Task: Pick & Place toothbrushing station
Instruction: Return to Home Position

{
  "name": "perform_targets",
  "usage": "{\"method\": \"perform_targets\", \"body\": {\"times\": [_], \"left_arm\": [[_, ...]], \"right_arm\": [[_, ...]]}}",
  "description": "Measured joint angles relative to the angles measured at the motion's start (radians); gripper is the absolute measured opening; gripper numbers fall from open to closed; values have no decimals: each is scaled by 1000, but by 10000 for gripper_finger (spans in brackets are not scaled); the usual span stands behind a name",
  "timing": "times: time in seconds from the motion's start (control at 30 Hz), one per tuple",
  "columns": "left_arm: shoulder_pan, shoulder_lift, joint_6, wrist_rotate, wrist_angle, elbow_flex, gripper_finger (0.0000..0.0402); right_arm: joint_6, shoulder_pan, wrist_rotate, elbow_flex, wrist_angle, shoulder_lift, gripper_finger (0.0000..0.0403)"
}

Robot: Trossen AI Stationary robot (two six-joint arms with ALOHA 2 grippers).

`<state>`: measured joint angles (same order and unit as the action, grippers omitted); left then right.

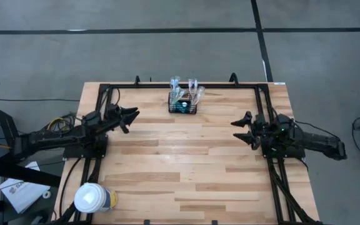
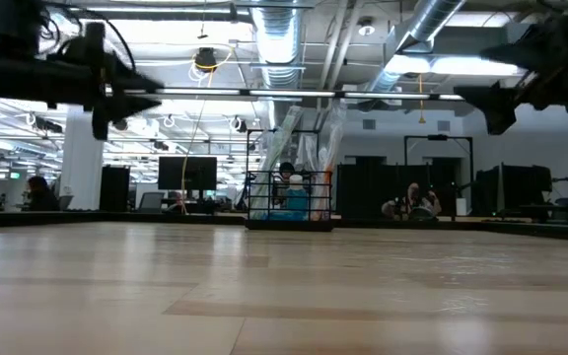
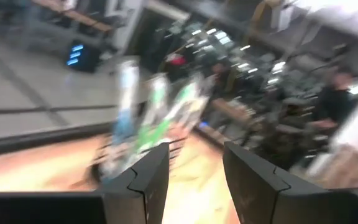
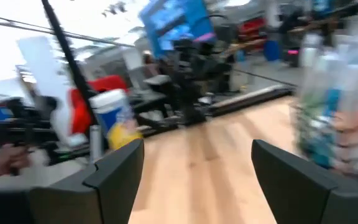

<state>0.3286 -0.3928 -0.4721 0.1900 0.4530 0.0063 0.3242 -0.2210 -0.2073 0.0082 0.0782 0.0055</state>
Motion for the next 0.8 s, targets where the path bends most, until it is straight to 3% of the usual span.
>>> {"method": "perform_targets", "body": {"times": [0.2, 0.33, 0.43, 0.67, 0.8], "left_arm": [[-164, -71, 42, 6, 199, 0, 145], [-264, -96, 93, 160, 201, 0, 145], [-297, -100, 107, 228, 202, 0, 145], [-303, -100, 128, 237, 199, 0, 145], [-302, -100, 60, 143, 201, 0, 145]], "right_arm": [[21, 158, 64, 0, 37, 0, 286], [-22, 229, 224, 0, 18, 0, 286], [-43, 254, 265, 0, 16, 0, 286], [-37, 279, 254, -1, -59, 2, 286], [-36, 283, 253, -1, -60, 14, 286]]}}
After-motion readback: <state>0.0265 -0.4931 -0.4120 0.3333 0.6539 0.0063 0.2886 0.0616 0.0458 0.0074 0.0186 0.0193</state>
